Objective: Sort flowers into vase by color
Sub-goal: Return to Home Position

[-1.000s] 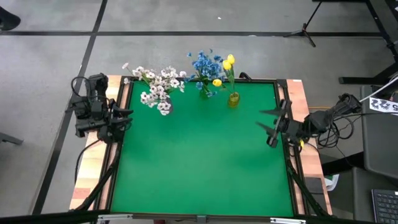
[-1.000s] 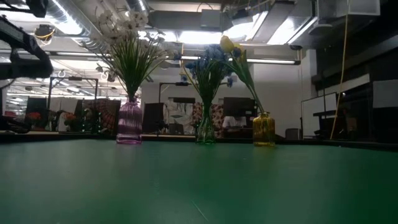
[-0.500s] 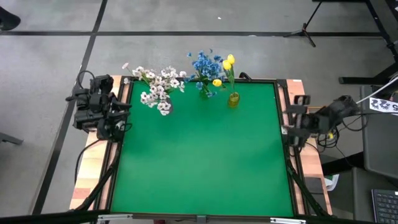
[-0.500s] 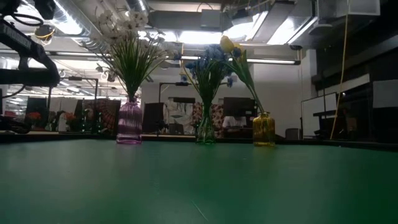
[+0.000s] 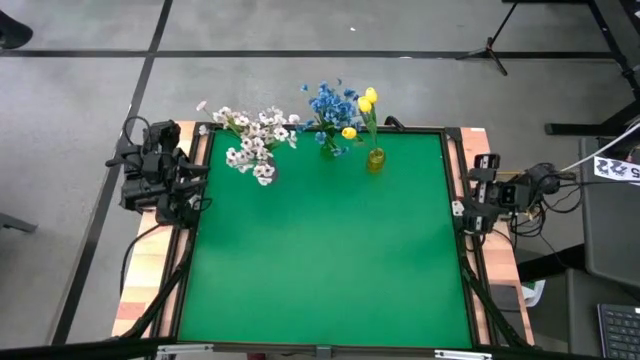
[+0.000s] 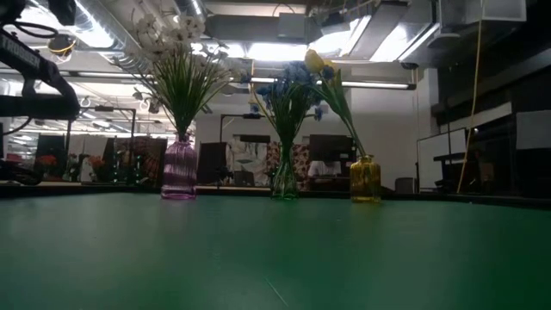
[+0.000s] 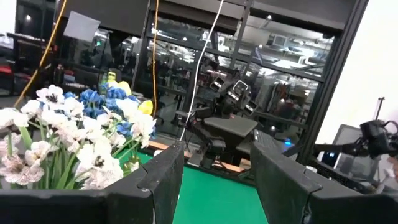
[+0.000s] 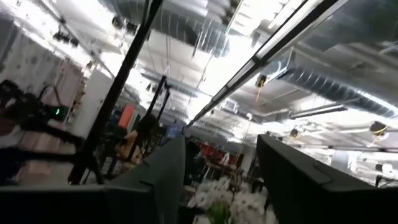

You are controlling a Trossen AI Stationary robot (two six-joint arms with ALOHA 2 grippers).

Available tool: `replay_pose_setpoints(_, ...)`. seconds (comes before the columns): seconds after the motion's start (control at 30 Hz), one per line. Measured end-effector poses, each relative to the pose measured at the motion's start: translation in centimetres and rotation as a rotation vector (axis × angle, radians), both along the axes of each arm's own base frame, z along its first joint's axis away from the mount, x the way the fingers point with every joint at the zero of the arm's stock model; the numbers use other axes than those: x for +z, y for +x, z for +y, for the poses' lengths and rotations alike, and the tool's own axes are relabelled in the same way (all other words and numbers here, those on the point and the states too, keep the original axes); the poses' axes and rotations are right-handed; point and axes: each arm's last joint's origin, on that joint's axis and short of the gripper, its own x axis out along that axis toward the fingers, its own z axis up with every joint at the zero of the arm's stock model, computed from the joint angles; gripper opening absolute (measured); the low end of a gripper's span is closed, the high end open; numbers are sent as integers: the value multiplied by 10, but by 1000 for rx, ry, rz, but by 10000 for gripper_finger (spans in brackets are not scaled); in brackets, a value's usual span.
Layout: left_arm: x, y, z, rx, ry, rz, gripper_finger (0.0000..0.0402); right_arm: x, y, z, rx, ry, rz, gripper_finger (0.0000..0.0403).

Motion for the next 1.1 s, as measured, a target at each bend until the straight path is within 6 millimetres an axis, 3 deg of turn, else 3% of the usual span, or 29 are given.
replay_pose_setpoints(0.13, -7, -1, 4, -2, -66, -18, 182, -2, 1, 1, 31, -13, 16, 198)
replay_pose_setpoints(0.3, -31, 1, -6, -36, -100, -40, 182, -6, 3, 4, 69, -9, 30, 198)
replay_pose_setpoints(0.43, -38, 0, -8, -100, -179, -48, 182, -6, 3, 4, 70, -5, 36, 198)
replay_pose_setpoints(0.67, -37, 0, -8, -112, -262, -64, 182, -9, 4, 4, 87, 16, 67, 198)
replay_pose_setpoints(0.87, -2, -1, -2, -141, -335, -155, 182, -9, 4, 4, 89, 30, 71, 198)
replay_pose_setpoints(0.97, 23, -2, -18, -321, -223, -312, 182, -10, 5, 4, 89, 22, 85, 198)
replay_pose_setpoints(1.1, 46, -9, -41, -925, 53, -454, 182, -9, 5, 4, 90, 26, 77, 198)
